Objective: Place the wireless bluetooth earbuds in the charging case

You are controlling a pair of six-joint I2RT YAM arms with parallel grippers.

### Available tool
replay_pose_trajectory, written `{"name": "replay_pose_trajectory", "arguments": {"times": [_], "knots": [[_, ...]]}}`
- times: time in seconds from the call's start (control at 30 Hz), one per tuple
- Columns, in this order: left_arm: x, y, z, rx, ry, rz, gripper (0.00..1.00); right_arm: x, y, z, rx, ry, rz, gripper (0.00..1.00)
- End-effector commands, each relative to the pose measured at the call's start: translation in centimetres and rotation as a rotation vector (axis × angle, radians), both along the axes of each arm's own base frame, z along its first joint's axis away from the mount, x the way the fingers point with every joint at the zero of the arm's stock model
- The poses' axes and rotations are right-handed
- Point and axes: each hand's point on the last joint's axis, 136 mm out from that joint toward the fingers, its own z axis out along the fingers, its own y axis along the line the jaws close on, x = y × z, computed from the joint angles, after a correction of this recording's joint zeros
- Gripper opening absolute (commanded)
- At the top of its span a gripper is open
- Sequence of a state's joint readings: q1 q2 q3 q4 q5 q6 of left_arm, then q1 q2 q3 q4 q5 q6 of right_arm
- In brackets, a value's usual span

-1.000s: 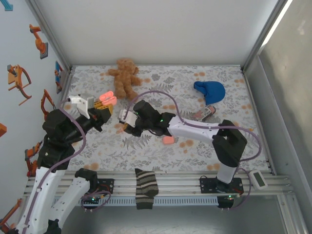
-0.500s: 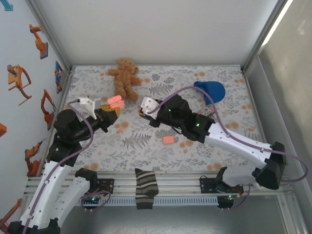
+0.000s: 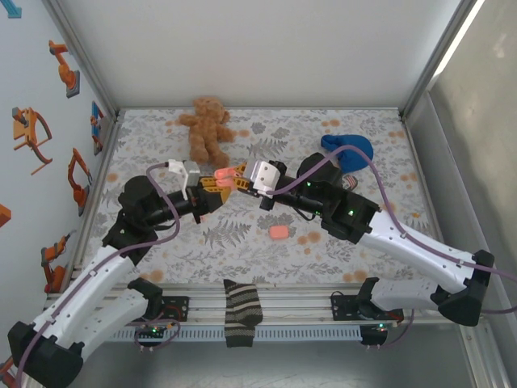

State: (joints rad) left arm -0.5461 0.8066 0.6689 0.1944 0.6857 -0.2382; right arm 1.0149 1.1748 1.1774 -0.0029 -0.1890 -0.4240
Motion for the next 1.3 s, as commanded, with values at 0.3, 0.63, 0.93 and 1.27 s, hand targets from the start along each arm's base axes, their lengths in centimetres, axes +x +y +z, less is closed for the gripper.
{"name": "replay_pose_trajectory", "arguments": {"times": [0.3,0.63,0.93,1.27], "knots": [[-2.3,-1.7,1.9,-0.04,-0.221,-0.128,0.01,-1.0,0.5,0.6,0.014,-0.079,0.076,0.15],[-3.2,-1.5,2.2,-0.033,-0.258,-0.144,0.03,-0.5,1.4,-0.5,-0.008,-0.059,0.077,0.15],[-3.4,-1.6,2.1,-0.018,-0.273,-0.151,0.03,-0.2,1.9,-1.0,-0.03,-0.042,0.074,0.15],[-3.3,-1.5,2.3,-0.015,-0.292,-0.138,0.03,-0.5,2.3,-2.0,-0.062,-0.002,0.095,0.16]]}}
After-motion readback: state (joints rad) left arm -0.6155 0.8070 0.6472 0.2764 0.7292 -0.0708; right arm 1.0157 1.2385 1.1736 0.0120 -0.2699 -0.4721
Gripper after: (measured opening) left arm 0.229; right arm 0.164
